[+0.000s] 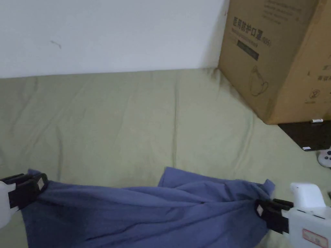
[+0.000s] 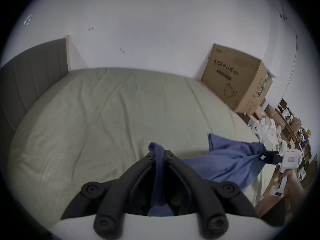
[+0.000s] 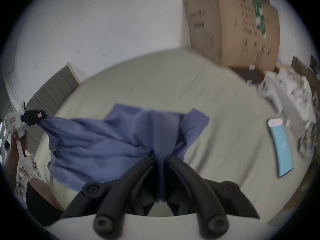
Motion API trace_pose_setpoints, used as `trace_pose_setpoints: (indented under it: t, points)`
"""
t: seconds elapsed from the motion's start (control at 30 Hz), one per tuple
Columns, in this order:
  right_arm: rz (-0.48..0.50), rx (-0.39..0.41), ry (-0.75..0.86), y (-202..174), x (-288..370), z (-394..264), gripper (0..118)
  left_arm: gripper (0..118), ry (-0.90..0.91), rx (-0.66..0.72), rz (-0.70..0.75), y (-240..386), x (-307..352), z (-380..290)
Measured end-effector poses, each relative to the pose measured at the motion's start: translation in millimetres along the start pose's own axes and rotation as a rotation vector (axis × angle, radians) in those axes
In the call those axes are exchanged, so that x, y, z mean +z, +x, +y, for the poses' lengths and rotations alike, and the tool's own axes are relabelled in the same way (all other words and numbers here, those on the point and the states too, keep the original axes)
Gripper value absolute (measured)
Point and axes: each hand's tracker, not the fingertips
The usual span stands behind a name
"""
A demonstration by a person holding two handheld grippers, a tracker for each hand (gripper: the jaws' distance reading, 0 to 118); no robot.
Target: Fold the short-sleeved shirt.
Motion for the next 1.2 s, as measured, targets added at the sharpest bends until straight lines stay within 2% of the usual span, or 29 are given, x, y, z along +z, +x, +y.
trace_pose_setpoints:
  t: [0.1,0.13,0.23,0.27,0.3,0.37,0.47,0.5,0.53,0.6,0.73,0.87,1.07,1.2]
  points:
    - [0.022,0.108,0.133,-28.3,56.9,40.2,2,5,0.108,-0.048,0.027,9.1,36.5,38.9]
    - [0.039,0.098,0.135,-11.8,45.7,51.0,2,5,0.156,-0.066,0.033,11.4,49.3,56.3]
    - [0.041,0.102,0.219,-9.5,71.5,109.0,2,5,0.259,-0.097,0.056,-0.5,86.1,111.3]
    - [-0.011,0.171,0.3,-30.0,99.0,130.8,2,5,0.291,-0.093,0.067,-6.0,98.3,129.9]
    - [-0.027,0.205,0.343,-35.3,111.8,147.8,2,5,0.322,-0.082,0.079,-10.1,111.1,150.3]
    - [-0.038,0.216,0.385,-39.6,127.4,175.7,2,5,0.357,-0.071,0.086,-20.9,127.1,182.0]
    - [0.019,0.221,0.452,-68.2,145.8,219.0,2,5,0.418,-0.065,0.125,-27.1,136.6,226.6]
    - [0.022,0.242,0.447,-81.7,139.2,234.1,2,5,0.426,-0.065,0.148,-5.9,138.0,236.8]
    - [0.014,0.217,0.434,-72.1,125.8,254.8,2,5,0.434,-0.07,0.163,-4.4,133.6,249.7]
    - [-0.01,0.238,0.444,-83.2,103.6,288.6,2,5,0.446,-0.059,0.207,-6.5,119.0,278.4]
    - [-0.029,0.226,0.477,-92.2,58.2,347.8,2,5,0.447,-0.044,0.261,-23.2,83.4,323.2]
    - [-0.066,0.298,0.574,-100.2,7.4,380.7,2,5,0.477,-0.092,0.332,-34.7,45.2,345.6]
    - [-0.087,0.33,0.568,-96.7,-83.5,370.1,3,5,0.439,-0.099,0.364,-61.3,-31.6,324.3]
    - [-0.076,0.274,0.465,-73.3,-144.9,313.9,3,5,0.321,-0.153,0.361,-76.3,-81.1,268.0]
